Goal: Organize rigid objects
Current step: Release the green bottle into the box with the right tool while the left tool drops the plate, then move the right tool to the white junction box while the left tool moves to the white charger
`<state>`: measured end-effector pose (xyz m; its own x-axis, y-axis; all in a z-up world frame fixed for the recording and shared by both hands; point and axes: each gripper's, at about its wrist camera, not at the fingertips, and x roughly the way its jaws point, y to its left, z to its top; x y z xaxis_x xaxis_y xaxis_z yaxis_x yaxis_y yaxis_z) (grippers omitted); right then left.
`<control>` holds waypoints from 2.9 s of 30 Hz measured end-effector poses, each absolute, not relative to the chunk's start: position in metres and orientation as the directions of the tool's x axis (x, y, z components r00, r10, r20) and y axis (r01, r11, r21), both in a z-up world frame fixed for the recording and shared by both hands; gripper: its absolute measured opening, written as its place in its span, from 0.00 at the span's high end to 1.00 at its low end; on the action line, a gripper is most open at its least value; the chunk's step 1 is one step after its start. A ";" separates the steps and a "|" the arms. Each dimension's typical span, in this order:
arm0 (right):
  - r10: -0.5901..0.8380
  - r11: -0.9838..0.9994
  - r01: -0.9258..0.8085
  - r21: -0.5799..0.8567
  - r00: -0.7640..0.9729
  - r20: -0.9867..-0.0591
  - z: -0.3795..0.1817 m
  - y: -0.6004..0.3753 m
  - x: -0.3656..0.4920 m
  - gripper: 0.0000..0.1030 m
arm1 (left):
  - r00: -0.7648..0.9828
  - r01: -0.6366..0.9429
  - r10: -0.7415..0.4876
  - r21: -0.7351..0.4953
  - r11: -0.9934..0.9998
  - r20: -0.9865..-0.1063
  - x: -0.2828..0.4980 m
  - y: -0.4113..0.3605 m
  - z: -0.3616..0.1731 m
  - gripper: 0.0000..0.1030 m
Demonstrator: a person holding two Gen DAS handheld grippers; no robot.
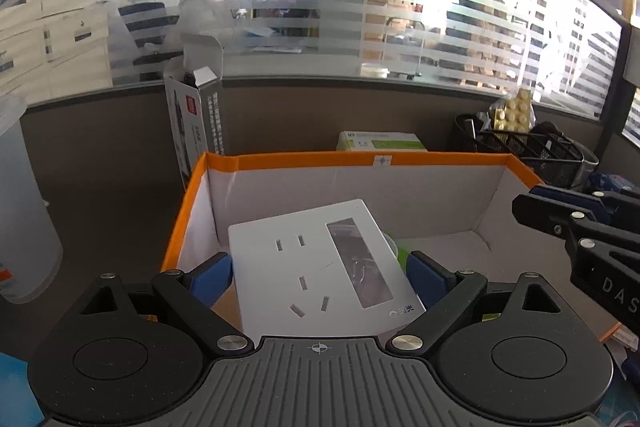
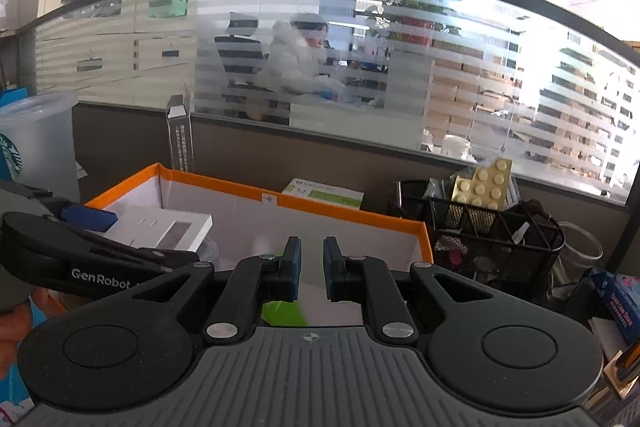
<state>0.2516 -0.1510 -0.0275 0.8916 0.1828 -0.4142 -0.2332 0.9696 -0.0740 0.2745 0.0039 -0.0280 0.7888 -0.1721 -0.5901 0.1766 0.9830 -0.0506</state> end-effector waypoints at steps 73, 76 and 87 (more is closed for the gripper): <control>0.181 0.984 -0.150 0.100 0.831 -0.527 -0.112 -0.123 0.062 0.00 | 0.709 0.151 -0.129 -0.030 0.988 -0.694 0.126 0.044 -0.075 0.00; 0.099 0.995 -0.085 0.051 0.835 -0.542 -0.118 -0.108 0.075 0.00 | 0.703 0.146 -0.142 -0.054 0.988 -0.697 0.126 0.051 -0.078 0.00; 0.144 0.986 -0.066 0.155 0.808 -0.572 -0.126 -0.152 0.072 0.13 | 0.681 0.248 -0.196 -0.030 0.968 -0.705 0.124 0.019 -0.089 0.00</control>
